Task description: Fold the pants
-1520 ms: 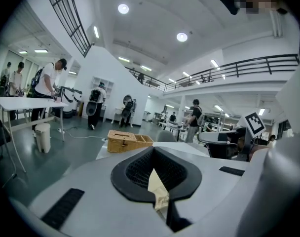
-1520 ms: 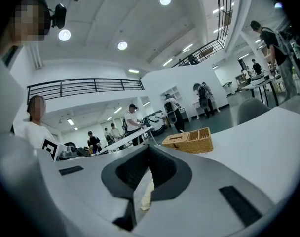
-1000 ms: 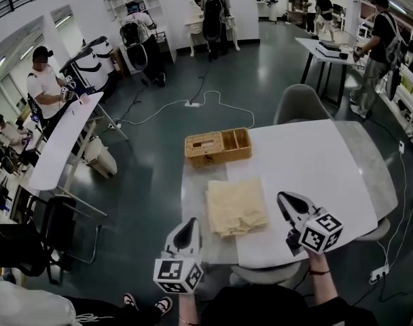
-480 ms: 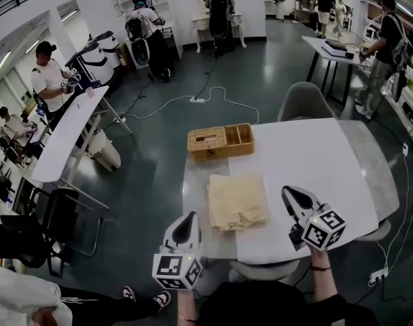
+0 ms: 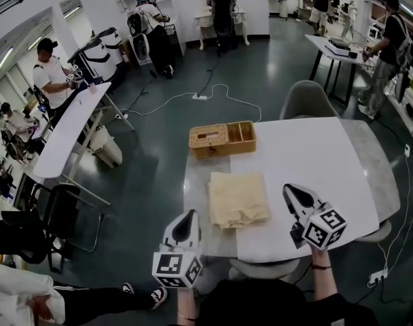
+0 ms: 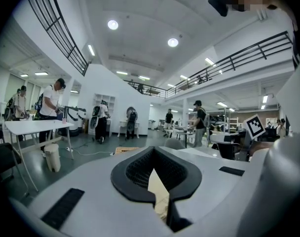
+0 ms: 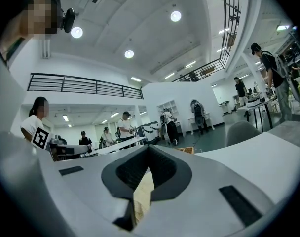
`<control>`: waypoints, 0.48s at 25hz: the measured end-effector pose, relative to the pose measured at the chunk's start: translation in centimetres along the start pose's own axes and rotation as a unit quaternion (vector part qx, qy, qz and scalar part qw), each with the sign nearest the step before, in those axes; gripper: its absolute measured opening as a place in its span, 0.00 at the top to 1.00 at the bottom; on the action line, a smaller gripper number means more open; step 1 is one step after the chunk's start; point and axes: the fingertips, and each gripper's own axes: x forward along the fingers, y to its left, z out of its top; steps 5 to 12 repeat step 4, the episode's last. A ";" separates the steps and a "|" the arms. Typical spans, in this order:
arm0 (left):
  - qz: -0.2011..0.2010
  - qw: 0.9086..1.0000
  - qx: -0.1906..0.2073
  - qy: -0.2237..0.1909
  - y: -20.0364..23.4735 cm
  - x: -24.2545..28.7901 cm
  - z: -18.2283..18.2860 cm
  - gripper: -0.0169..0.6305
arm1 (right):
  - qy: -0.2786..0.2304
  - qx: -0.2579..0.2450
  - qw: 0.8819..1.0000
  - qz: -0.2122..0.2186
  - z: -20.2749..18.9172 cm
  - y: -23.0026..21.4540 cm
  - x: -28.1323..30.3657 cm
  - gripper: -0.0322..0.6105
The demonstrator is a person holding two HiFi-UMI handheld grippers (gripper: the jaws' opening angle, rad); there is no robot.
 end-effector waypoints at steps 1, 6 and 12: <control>0.000 1.000 -0.001 0.000 0.0 0.0 0.0 0.96 | 0.000 -0.001 1.000 0.000 0.0 0.0 0.0 0.93; 0.001 1.000 -0.002 0.000 0.0 -0.1 -0.1 0.96 | 0.000 -0.004 1.000 0.000 0.0 0.1 -0.1 0.93; 0.001 1.000 -0.002 0.000 0.0 -0.1 -0.1 0.96 | 0.000 -0.004 1.000 0.000 0.0 0.1 -0.1 0.93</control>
